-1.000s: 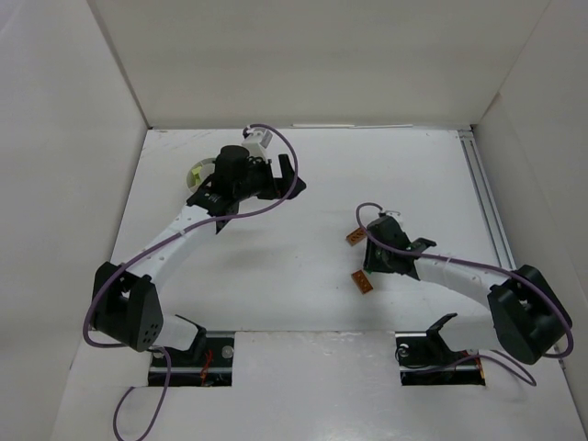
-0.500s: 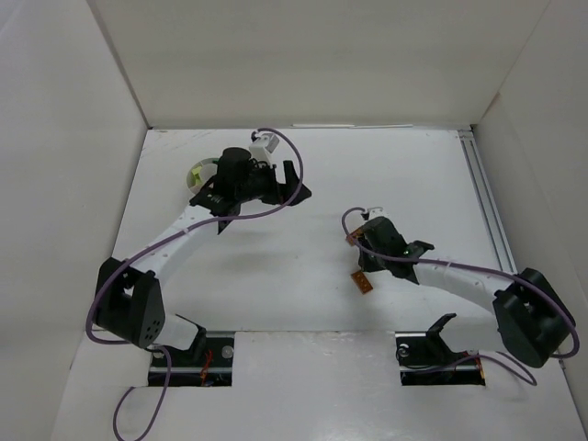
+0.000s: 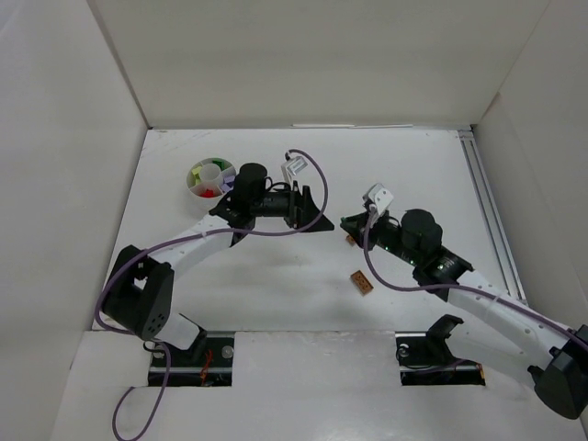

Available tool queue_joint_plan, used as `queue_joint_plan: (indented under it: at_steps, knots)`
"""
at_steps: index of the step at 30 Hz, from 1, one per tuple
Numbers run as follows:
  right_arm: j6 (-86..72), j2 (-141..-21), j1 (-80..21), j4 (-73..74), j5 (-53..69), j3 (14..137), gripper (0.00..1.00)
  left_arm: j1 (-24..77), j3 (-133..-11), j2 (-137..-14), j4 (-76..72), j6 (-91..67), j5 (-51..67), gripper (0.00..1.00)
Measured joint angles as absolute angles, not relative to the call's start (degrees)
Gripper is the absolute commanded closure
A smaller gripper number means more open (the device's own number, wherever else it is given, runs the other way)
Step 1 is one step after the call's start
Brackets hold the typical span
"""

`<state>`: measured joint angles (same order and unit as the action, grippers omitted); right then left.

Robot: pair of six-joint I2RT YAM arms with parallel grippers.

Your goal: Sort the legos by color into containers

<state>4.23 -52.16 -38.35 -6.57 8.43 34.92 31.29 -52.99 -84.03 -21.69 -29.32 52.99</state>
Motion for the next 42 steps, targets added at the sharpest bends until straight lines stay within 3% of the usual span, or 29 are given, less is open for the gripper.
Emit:
queue_joint_plan:
  at_steps: [11,17,22,28,35,39,42]
  knots:
    - [9.08,-52.01,-38.63,-14.61,19.31,34.89,0.87,32.64,-52.99,-84.03,-27.07,-35.73,53.21,0.23]
    - [9.87,-52.64,-38.72,-15.73,22.33,34.89,0.87,32.71,-52.99,-84.09,-28.62,-37.89,53.32,0.23]
    - [10.74,-53.06,-38.89,-17.08,23.42,34.89,0.87,32.97,-52.99,-84.97,-30.61,-39.75,54.19,0.31]
    - [11.22,-53.39,-38.89,-17.15,22.76,34.87,0.86,33.30,-53.01,-85.17,-31.92,-40.86,54.87,0.49]
    - [11.90,-55.07,-38.89,-18.48,21.74,34.87,0.86,33.45,-53.36,-85.45,-32.23,-40.75,54.61,0.48]
    - [12.51,-55.59,-39.27,-19.07,20.27,34.87,0.85,33.23,-53.41,-85.91,-32.32,-40.53,54.17,0.39]
    - [13.37,-55.99,-40.03,-19.44,18.00,34.87,0.85,32.95,-53.71,-86.59,-32.32,-40.58,54.04,0.39]
